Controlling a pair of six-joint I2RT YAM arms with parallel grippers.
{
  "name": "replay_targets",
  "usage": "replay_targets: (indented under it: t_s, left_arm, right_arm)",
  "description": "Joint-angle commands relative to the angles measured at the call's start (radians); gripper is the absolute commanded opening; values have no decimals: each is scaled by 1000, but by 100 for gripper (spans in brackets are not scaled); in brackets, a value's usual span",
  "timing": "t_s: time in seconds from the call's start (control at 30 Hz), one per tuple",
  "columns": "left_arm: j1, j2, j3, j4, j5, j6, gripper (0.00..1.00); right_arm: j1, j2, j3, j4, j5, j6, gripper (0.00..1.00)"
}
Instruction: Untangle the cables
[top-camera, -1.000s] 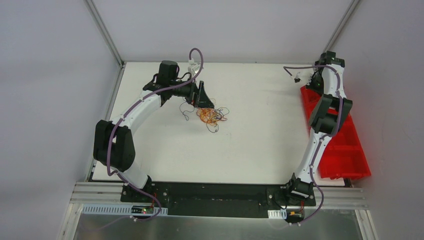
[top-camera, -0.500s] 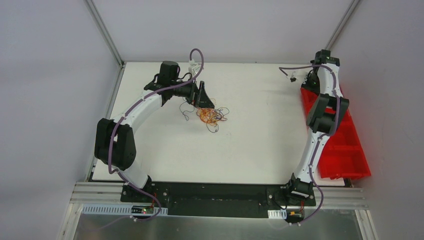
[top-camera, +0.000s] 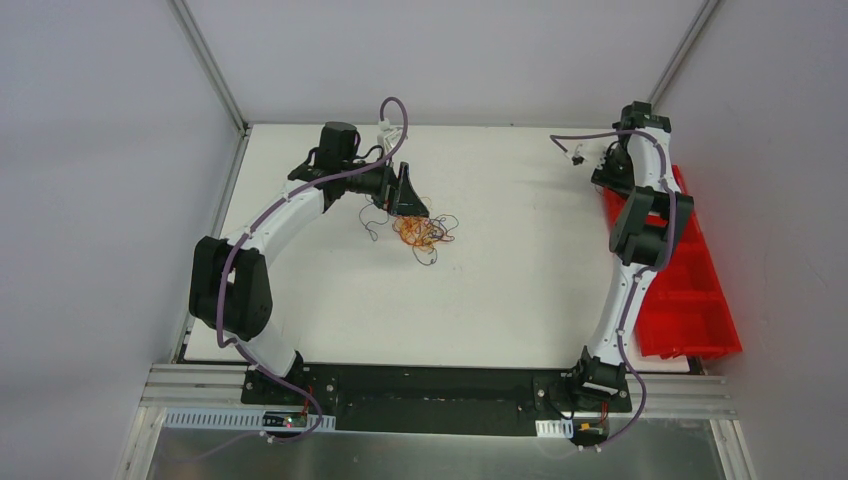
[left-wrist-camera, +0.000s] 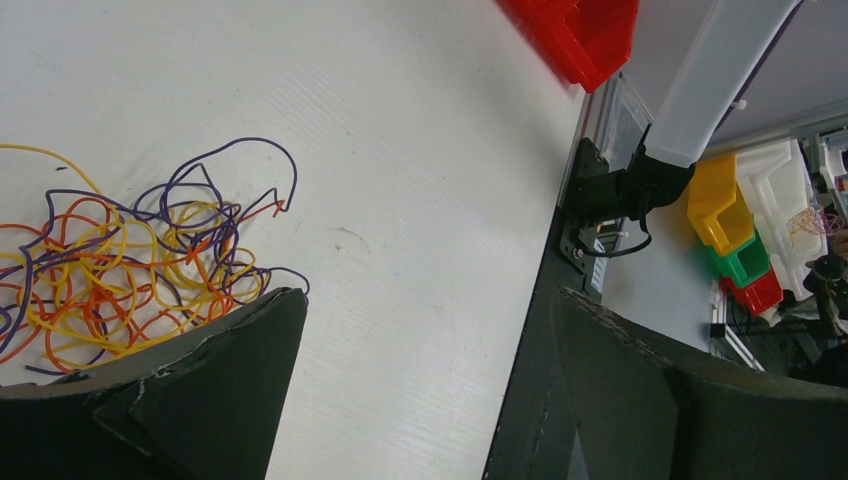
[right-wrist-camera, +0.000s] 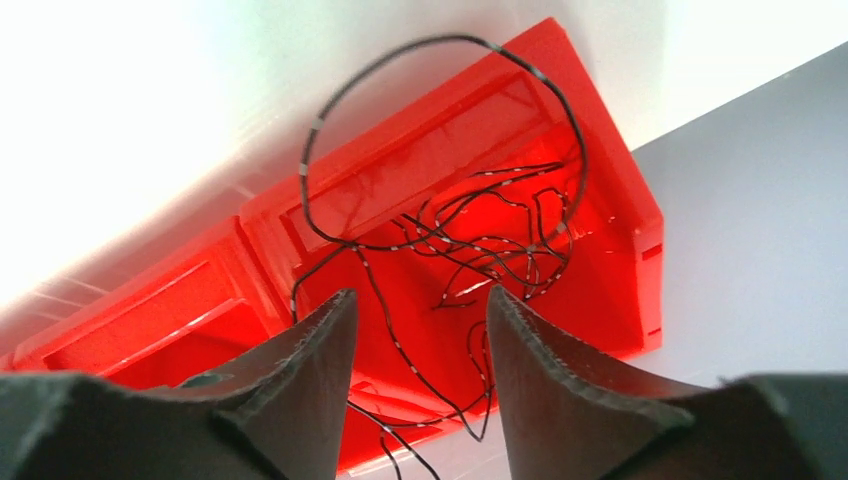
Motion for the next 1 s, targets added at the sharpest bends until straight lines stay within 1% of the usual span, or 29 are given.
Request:
replay_targets:
  t_s: [0.0, 0.07, 0.13, 0.23, 0.27, 0.47, 0.53, 0.6, 0.67, 0.77, 0.8, 0.87, 0.97]
  left_arm:
    - [13, -24, 3, 28, 18, -2, 99]
    - [17, -26, 5, 28, 4, -13, 99]
    - [23, -26, 8, 26, -13, -36, 99]
    - [40, -14, 43, -19, -42, -61, 99]
    - [49, -7, 59, -34, -45, -75, 99]
    - [154, 10, 122, -88, -120, -199, 99]
    - [194, 23, 178, -168, -170, -215, 99]
    - [225, 27, 249, -310, -228, -189, 99]
    - [237, 6, 300, -416, -338, -121, 99]
    - [235, -76, 253, -439, -459, -6, 99]
    - [235, -95, 229, -440, -470, 19, 99]
    - [235, -103, 206, -478, -430, 94, 99]
    - [226, -85, 169, -517, -306, 179, 99]
  right_arm:
    - [16, -101, 2, -61, -59, 55, 58]
    - [25, -116, 37, -86, -105, 113, 68]
    - [33, -136, 74, -118, -186, 183, 78]
    - [45, -189, 103, -133, -265, 288, 94]
    - [48, -213, 106, -131, -289, 323, 98]
    - [71, -369, 96, -63, -400, 594, 99]
    - [98, -423, 79, -37, -397, 719, 99]
    - [130, -478, 60, -31, -410, 840, 99]
    - [161, -540, 30, -50, -456, 937, 99]
    - [220, -605, -65, -45, -539, 1117, 99]
    - [250, -613, -98, -35, -548, 1189, 99]
    - [307, -617, -178, -20, -588, 1286, 99]
    - [399, -613, -332, 64, -615, 1386, 99]
